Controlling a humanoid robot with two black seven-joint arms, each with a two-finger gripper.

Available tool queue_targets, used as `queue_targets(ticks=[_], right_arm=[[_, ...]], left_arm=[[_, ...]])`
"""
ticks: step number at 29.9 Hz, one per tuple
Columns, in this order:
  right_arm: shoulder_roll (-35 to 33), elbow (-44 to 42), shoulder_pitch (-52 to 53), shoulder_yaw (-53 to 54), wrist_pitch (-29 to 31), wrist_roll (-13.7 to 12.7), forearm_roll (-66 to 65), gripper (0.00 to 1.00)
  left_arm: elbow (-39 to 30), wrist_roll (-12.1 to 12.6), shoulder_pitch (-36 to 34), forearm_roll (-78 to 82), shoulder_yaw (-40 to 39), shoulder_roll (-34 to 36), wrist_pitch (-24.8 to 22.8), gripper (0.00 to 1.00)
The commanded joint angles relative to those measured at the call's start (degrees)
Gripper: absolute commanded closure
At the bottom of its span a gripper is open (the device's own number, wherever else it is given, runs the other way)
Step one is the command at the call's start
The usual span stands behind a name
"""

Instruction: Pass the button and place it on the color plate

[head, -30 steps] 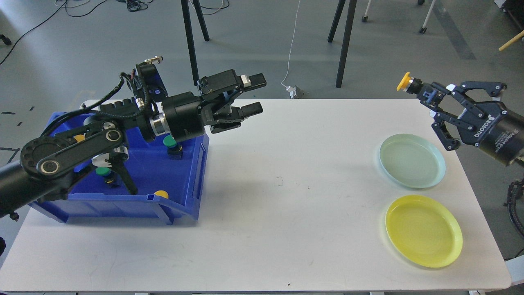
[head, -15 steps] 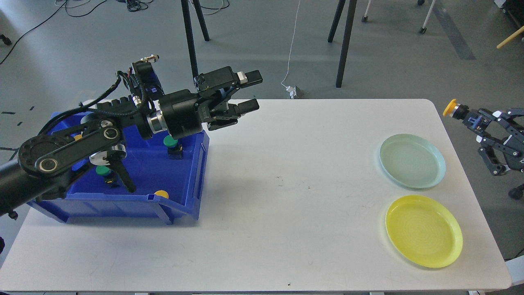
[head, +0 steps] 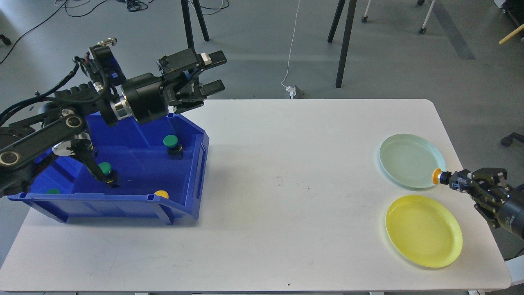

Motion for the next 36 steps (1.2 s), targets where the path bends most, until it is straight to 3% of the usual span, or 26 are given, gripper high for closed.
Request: queue_targets(ticks=[1, 3, 5, 9, 11, 12, 13, 14, 22, 36], right_arm=[[0.9, -0.1, 0.0, -2.7, -0.3, -1.0, -4.1, 0.99], [1.0, -0.1, -0.1, -3.5, -0.3, -1.1, -4.3, 0.98], [1.0, -0.3, -0.3, -4.0, -0.3, -1.1, -4.3, 0.83], [2.1, -0.3, -1.1, -4.1, -0.3, -1.0, -4.4, 0.7], [2.0, -0.1, -1.2, -4.1, -0.3, -0.9, -4.2, 0.52], [2.0, -0.1, -1.2, -3.9, -0.2, -0.9, -4.1, 0.36], [2.0, -0.1, -1.2, -3.7, -0.2, -0.9, -4.1, 0.12], [1.9, 0.0, -1.1, -3.6, 0.3, -0.7, -3.9, 0.0], [0.2, 4.4, -1.0, -1.2, 0.8, 0.3, -3.8, 0.0], [-1.2, 5.2, -1.1, -0.3, 2.5, 0.8, -3.4, 0.0]], left_arm=[[0.0, 0.0, -2.5, 9.4, 0.3, 4.0, 0.0, 0.03], [0.0, 0.0, -3.9, 16.2, 0.7, 5.8, 0.0, 0.03], [0.0, 0.0, -4.2, 23.6, 0.8, 7.8, 0.0, 0.03], [0.2, 0.0, -4.1, 39.8, 1.4, 12.1, 0.0, 0.03], [0.3, 0.0, -4.1, 48.5, 1.7, 12.9, 0.0, 0.03], [0.4, 0.0, -3.8, 52.7, 1.9, 12.9, 0.0, 0.03], [0.5, 0.0, -3.5, 56.1, 2.0, 12.9, 0.0, 0.03], [0.9, 0.0, -3.2, 59.6, 2.1, 12.9, 0.0, 0.03], [11.3, 0.0, -3.5, 69.5, 12.7, 9.0, 0.0, 0.03], [21.3, 0.0, -3.2, 69.5, 18.2, 3.9, 0.0, 0.03]])
